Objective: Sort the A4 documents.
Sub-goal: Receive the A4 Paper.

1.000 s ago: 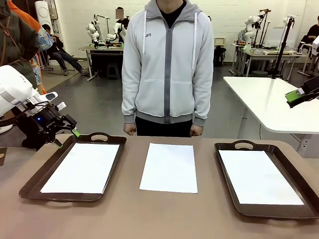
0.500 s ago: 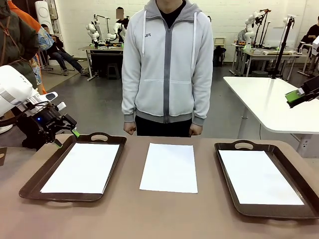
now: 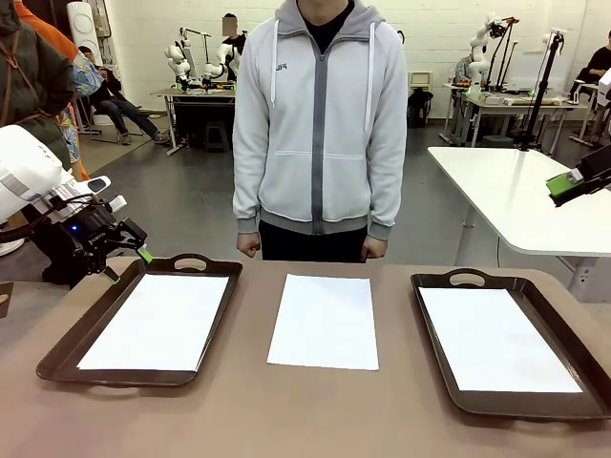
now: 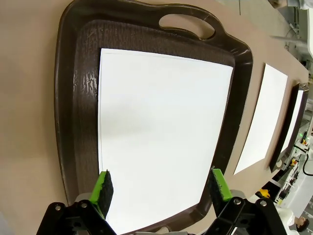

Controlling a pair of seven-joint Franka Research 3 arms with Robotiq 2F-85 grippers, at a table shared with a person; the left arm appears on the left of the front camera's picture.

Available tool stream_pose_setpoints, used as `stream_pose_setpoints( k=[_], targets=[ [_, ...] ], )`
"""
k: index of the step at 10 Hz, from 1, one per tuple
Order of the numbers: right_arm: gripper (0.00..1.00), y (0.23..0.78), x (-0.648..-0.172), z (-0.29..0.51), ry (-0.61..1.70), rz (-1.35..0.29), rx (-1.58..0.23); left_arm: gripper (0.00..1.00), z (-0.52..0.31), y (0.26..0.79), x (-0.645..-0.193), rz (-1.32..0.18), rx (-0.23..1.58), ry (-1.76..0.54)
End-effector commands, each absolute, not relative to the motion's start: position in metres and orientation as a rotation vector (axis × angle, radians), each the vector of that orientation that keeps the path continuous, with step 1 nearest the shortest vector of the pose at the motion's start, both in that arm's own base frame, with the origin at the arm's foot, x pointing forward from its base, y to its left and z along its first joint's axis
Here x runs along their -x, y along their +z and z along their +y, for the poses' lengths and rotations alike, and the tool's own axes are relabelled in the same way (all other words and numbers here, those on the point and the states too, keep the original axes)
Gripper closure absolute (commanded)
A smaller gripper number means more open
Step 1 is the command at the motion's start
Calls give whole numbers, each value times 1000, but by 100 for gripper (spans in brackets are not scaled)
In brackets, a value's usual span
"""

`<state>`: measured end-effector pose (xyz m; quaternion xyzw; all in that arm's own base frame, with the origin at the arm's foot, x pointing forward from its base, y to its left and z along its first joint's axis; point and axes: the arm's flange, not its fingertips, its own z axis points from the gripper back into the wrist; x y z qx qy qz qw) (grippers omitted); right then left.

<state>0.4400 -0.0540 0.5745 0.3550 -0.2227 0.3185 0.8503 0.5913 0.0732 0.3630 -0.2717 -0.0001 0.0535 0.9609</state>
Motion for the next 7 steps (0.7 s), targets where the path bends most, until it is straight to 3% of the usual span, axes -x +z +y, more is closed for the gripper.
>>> stream_pose_setpoints(
  k=[1,3,7],
  targets=[
    [0,574,-441,-52,676,-470,-753,0,1,398,-595,-24,500,12],
    [0,574,-441,-52,676,-470,-753,0,9,435,-588,-126,355,-81],
    [0,574,-441,-52,676,-470,-753,0,25,525,-526,-441,479,-398]
  ],
)
